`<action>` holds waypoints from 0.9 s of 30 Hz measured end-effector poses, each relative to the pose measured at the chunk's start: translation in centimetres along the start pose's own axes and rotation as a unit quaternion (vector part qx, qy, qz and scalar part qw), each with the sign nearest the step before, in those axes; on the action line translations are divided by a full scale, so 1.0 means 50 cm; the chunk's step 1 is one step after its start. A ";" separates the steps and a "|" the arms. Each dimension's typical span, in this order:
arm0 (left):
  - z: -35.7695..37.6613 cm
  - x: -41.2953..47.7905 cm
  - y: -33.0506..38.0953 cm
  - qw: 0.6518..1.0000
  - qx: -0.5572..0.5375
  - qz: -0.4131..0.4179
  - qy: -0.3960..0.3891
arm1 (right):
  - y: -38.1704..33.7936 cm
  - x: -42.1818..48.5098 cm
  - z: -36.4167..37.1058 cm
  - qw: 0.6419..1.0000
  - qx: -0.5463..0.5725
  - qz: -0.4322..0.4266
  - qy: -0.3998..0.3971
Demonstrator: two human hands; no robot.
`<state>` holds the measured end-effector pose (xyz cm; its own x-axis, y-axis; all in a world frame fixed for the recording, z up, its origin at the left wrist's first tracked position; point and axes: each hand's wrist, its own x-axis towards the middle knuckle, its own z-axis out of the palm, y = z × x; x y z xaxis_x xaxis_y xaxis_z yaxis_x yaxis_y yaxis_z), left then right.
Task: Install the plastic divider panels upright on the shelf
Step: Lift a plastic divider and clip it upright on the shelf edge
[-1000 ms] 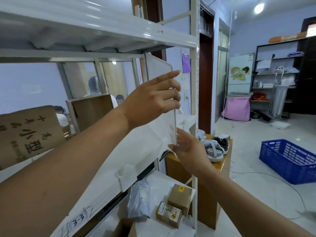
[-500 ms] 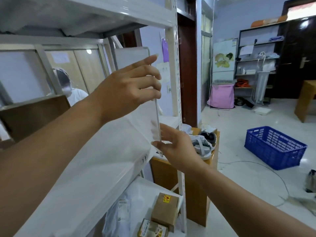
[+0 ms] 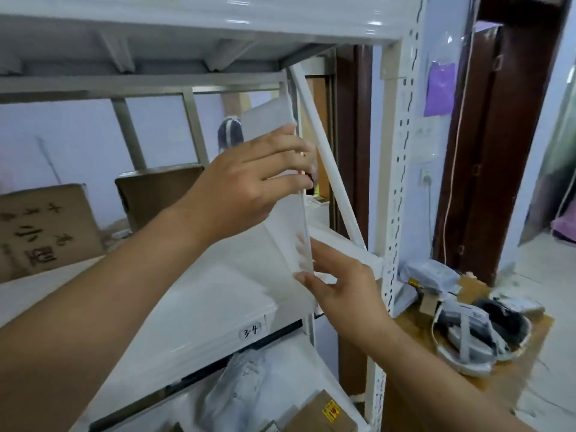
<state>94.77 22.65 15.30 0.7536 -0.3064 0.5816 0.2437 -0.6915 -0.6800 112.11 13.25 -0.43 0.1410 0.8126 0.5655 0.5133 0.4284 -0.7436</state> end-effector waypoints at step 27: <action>0.142 0.050 0.037 0.991 0.097 -0.049 -0.075 | 0.125 0.154 -0.102 0.971 0.190 0.040 -0.139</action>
<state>101.46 25.23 12.33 0.7985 -0.1332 0.5871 0.4231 -0.5696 -0.7047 120.70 20.16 1.08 -0.0938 0.9019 0.4216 0.1536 0.4315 -0.8889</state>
